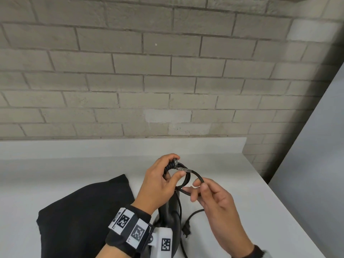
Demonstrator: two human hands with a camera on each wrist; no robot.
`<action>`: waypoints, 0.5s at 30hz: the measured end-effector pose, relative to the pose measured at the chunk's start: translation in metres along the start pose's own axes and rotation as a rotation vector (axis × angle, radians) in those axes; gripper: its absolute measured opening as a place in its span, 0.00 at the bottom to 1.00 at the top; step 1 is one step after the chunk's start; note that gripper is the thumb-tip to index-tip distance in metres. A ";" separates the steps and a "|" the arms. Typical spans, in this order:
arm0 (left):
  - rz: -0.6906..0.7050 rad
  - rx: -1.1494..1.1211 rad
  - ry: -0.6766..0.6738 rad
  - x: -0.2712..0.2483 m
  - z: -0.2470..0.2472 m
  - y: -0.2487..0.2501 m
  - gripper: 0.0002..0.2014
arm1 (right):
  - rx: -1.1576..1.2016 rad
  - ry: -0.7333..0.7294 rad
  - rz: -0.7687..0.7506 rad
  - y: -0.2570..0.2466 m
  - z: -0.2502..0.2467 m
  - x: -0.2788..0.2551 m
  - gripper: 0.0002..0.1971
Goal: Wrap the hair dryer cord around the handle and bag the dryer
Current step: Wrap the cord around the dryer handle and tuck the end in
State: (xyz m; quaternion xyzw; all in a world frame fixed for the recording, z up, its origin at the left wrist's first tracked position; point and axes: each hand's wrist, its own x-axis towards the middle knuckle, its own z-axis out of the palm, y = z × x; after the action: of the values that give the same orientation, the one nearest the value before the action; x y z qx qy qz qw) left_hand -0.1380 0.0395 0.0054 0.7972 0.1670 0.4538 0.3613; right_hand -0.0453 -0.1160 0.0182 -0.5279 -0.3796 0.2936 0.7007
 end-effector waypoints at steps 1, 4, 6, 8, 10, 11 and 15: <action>-0.005 0.007 -0.002 0.000 -0.001 0.000 0.18 | -0.044 0.018 -0.017 -0.004 0.001 0.001 0.14; -0.012 0.038 0.008 0.000 -0.004 0.002 0.18 | -0.108 0.025 0.066 -0.029 -0.006 0.011 0.15; -0.013 0.042 0.022 0.000 -0.004 0.002 0.17 | -0.118 -0.072 0.276 -0.050 -0.019 0.024 0.17; -0.002 0.037 0.025 -0.001 -0.002 0.004 0.16 | -0.207 -0.179 0.414 -0.068 -0.036 0.034 0.16; 0.016 0.036 0.028 -0.002 0.001 0.005 0.16 | -0.280 -0.252 0.398 -0.075 -0.049 0.037 0.15; 0.021 0.031 0.038 -0.002 0.001 0.006 0.16 | -0.305 -0.275 0.361 -0.075 -0.053 0.036 0.15; 0.001 0.039 0.100 -0.002 -0.003 0.002 0.16 | -0.114 -0.256 0.192 -0.038 -0.070 0.012 0.19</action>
State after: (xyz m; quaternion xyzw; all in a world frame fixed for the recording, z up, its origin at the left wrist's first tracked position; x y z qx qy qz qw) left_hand -0.1415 0.0386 0.0064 0.7806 0.1932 0.4900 0.3365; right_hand 0.0209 -0.1524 0.0465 -0.5588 -0.4296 0.4020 0.5845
